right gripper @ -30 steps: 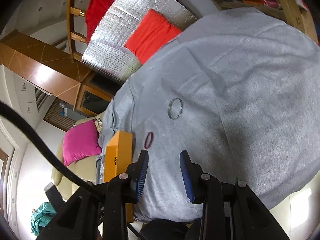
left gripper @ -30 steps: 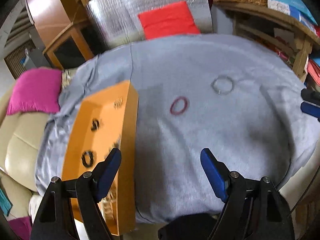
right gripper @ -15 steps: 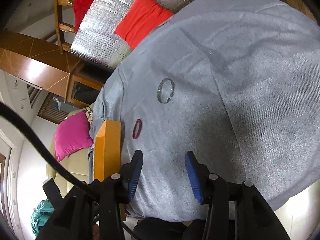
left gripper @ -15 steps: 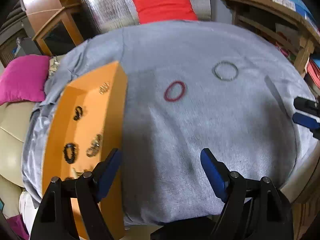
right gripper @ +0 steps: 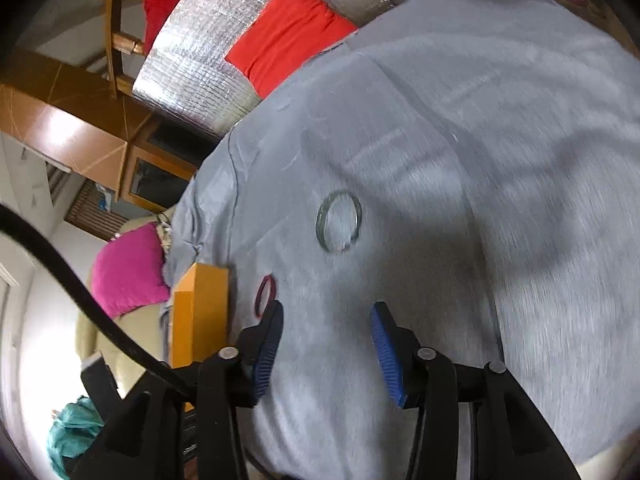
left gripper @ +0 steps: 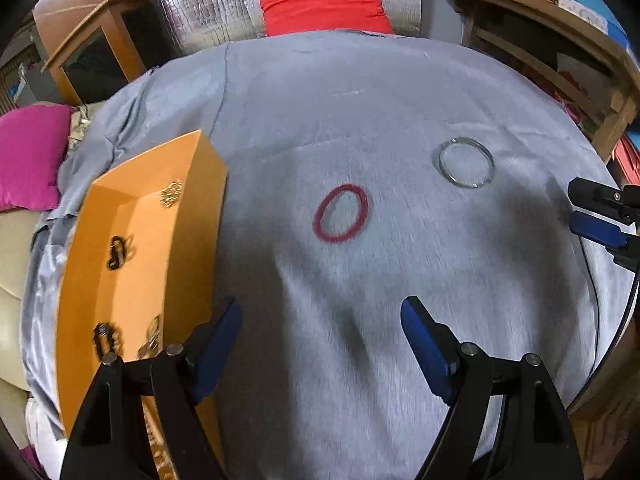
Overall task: Organize jewelry
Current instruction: 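Move both tools out of the box back over the cloth, then grasp the red hair tie with the left tool while the right tool grasps the silver bangle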
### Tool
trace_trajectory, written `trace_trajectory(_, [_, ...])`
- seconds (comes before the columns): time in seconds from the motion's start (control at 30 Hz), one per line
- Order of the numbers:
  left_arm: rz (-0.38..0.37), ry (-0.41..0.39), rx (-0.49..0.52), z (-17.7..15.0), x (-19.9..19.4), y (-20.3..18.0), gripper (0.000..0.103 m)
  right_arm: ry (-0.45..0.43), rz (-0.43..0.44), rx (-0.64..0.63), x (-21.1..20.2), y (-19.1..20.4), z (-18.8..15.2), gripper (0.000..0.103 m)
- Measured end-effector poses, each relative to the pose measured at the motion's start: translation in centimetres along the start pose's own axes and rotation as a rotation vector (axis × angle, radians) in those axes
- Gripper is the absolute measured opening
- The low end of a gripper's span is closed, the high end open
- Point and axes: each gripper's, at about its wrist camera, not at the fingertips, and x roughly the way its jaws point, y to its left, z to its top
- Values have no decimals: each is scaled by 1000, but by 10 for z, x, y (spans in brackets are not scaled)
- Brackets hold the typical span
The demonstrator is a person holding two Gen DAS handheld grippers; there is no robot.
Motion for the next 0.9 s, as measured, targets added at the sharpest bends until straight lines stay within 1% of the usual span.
trace_trajectory(0.03, [-10,4,-6,3,5,1,82,-11,-22,-25,4,3,4,60])
trace_trajectory(0.1, [-27,10,-17,9,15,3,82,-33,-69,-103,12,9,10,66])
trace_trajectory(0.17, [-48,13,-29,15,25,6,82,-39,-116,-198,22,14,14,67])
trace_trajectory(0.23, [-64,10,-32,19,33,9,82,-36,-127,-288,36,17,18,70])
trace_trajectory(0.3, [-73,10,-27,23,42,11,82,-22,-138,-339,46,17,21,72])
trace_trajectory(0.37, [-85,7,-22,26,48,12,82,-6,-134,-369,54,18,25,73])
trace_trajectory(0.43, [-95,6,-22,28,52,13,82,4,-135,-407,64,20,27,78])
trace_trajectory(0.6, [-116,10,-27,38,65,14,82,31,-172,-476,92,29,30,80])
trace_trajectory(0.77, [-126,21,-49,45,77,17,82,17,-217,-516,107,34,34,82])
trace_trajectory(0.9, [-170,17,-62,50,84,16,82,0,-239,-542,112,36,35,83])
